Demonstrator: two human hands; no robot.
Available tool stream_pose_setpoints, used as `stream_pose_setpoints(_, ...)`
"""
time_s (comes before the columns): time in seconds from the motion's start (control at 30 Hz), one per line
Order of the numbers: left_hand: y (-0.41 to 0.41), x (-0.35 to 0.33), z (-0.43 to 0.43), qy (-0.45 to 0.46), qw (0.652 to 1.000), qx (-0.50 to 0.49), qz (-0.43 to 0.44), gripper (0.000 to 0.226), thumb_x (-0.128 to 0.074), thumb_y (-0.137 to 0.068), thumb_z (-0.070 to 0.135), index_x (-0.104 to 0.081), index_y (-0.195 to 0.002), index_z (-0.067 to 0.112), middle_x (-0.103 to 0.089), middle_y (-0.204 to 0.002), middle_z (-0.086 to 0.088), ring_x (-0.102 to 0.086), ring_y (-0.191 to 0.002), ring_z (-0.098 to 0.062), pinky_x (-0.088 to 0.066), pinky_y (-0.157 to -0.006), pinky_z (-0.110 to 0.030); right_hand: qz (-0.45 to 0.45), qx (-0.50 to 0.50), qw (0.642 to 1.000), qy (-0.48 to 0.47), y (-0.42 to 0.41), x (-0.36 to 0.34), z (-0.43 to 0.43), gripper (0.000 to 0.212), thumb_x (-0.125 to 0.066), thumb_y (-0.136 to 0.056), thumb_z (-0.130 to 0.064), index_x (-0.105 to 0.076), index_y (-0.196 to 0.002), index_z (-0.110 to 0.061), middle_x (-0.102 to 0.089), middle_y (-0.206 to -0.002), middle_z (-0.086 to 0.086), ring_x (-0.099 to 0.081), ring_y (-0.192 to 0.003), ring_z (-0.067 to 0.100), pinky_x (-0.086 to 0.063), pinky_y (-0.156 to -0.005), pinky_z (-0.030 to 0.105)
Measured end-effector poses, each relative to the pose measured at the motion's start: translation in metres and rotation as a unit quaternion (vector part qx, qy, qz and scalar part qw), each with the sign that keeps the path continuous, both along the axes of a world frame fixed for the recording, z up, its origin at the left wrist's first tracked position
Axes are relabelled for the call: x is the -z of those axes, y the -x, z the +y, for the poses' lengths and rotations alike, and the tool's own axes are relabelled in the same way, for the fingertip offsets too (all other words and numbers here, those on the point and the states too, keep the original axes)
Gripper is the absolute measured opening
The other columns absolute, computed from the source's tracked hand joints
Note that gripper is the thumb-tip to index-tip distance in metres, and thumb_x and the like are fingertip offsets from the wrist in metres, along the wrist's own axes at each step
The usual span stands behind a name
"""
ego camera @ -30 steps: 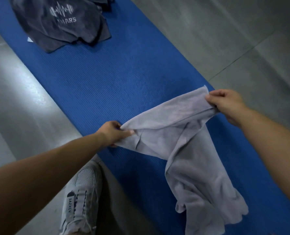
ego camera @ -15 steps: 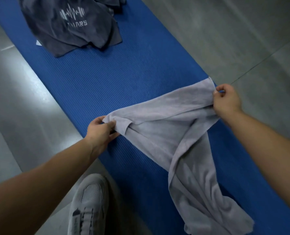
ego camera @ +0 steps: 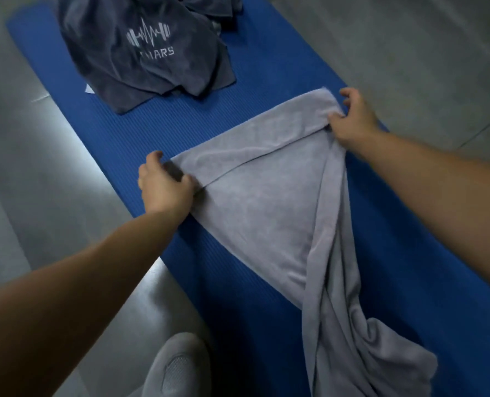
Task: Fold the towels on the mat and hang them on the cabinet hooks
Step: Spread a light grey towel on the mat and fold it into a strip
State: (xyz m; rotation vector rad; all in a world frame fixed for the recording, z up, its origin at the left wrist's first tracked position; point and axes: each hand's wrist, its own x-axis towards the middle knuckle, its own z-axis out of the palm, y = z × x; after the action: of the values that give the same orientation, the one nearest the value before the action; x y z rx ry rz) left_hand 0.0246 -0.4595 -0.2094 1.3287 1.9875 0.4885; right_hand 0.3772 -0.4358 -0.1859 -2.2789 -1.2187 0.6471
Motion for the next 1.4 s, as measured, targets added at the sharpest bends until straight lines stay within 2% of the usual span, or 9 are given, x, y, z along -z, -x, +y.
stream_pose_setpoints(0.17,-0.048,-0.011,-0.034,-0.128,0.945,0.293,0.066,0.030,-0.066,-0.090,0.028,-0.062,-0.119,0.019,-0.049,-0.135,-0.010,-0.045,-0.128,-0.031,-0.035,-0.108,-0.043,-0.056,0.010,0.998,0.026,0.008,0.011,-0.076,0.035,-0.066,-0.091,-0.024,-0.058,-0.123,-0.012,-0.053,-0.124,0.013,-0.056,-0.108,0.025,-0.044,-0.090,0.031)
stream_pose_setpoints(0.33,-0.106,-0.018,-0.077,0.080,0.875,0.474,-0.051,0.012,-0.060,-0.092,0.017,-0.072,-0.093,0.017,-0.073,-0.091,-0.001,-0.068,-0.087,-0.024,-0.055,-0.077,-0.032,0.139,0.034,0.984,0.104,0.037,-0.004,-0.186,0.004,-0.068,-0.092,-0.009,-0.064,-0.089,-0.010,-0.065,-0.074,0.006,-0.062,-0.058,0.018,-0.053,-0.057,0.035)
stream_pose_setpoints(0.47,-0.129,-0.021,-0.137,0.344,0.829,0.404,-0.179,0.011,-0.067,-0.093,0.012,-0.068,-0.101,0.003,-0.073,-0.087,-0.019,-0.074,-0.072,-0.027,-0.064,-0.063,-0.038,0.189,-0.042,0.961,0.200,0.050,-0.028,-0.261,0.003,-0.069,-0.093,-0.020,-0.068,-0.090,-0.020,-0.067,-0.074,0.006,-0.065,-0.055,0.015,-0.059,-0.055,0.035)
stream_pose_setpoints(0.67,-0.140,-0.014,-0.163,0.329,0.851,0.342,-0.224,0.036,-0.077,-0.080,-0.006,-0.052,-0.102,0.007,-0.065,-0.080,-0.011,-0.070,-0.072,-0.038,-0.061,-0.068,-0.059,0.289,-0.018,0.920,0.266,0.059,-0.039,-0.332,0.006,-0.072,-0.090,-0.026,-0.070,-0.096,-0.026,-0.072,-0.078,-0.004,-0.072,-0.075,0.014,-0.063,-0.073,0.038)
stream_pose_setpoints(0.83,-0.174,-0.043,-0.171,0.359,0.814,0.268,-0.371,0.034,-0.073,-0.086,-0.008,-0.051,-0.106,0.009,-0.048,-0.089,-0.014,-0.063,-0.074,-0.028,-0.064,-0.070,-0.047,0.342,0.079,0.919,0.181,0.078,-0.033,-0.349,0.018,-0.078,-0.083,-0.040,-0.072,-0.093,-0.026,-0.075,-0.085,-0.006,-0.071,-0.084,0.009,-0.057,-0.080,0.032)
stream_pose_setpoints(1.0,-0.197,-0.047,-0.164,0.118,0.805,0.517,-0.266,0.047,-0.086,-0.078,0.014,-0.057,-0.116,0.014,-0.058,-0.095,-0.006,-0.062,-0.082,-0.014,-0.059,-0.076,-0.031,0.344,0.196,0.915,0.072,0.067,-0.040,-0.351,0.009,-0.062,-0.098,-0.027,-0.068,-0.098,-0.020,-0.075,-0.087,-0.003,-0.071,-0.087,0.015,-0.056,-0.071,0.025)
stream_pose_setpoints(1.13,-0.218,-0.042,-0.149,-0.179,0.664,0.711,-0.147,0.051,-0.075,-0.082,0.045,-0.068,-0.123,0.016,-0.057,-0.121,-0.009,-0.054,-0.109,-0.022,-0.042,-0.097,-0.030,0.295,0.128,0.944,0.074,0.031,-0.054,-0.362,0.012,-0.059,-0.099,-0.028,-0.064,-0.090,-0.024,-0.069,-0.077,-0.009,-0.065,-0.073,0.009,-0.053,-0.069,0.029)
stream_pose_setpoints(1.23,-0.241,-0.048,-0.153,-0.129,0.609,0.768,-0.151,0.052,-0.063,-0.089,0.049,-0.067,-0.130,0.016,-0.066,-0.128,-0.005,-0.060,-0.115,-0.022,-0.043,-0.101,-0.028,0.231,0.094,0.966,0.068,0.009,-0.064,-0.369,0.012,-0.067,-0.094,-0.026,-0.065,-0.082,-0.023,-0.067,-0.071,-0.010,-0.061,-0.067,0.003,-0.049,-0.064,0.022)
stream_pose_setpoints(1.4,-0.274,-0.057,-0.159,-0.065,0.624,0.760,-0.171,0.034,-0.063,-0.084,0.046,-0.076,-0.101,0.020,-0.075,-0.094,0.006,-0.067,-0.085,-0.011,-0.052,-0.081,-0.036,0.259,0.168,0.951,-0.008,-0.021,-0.083,-0.384,0.011,-0.075,-0.086,-0.015,-0.066,-0.085,-0.010,-0.067,-0.065,-0.010,-0.060,-0.059,0.001,-0.047,-0.055,0.014)
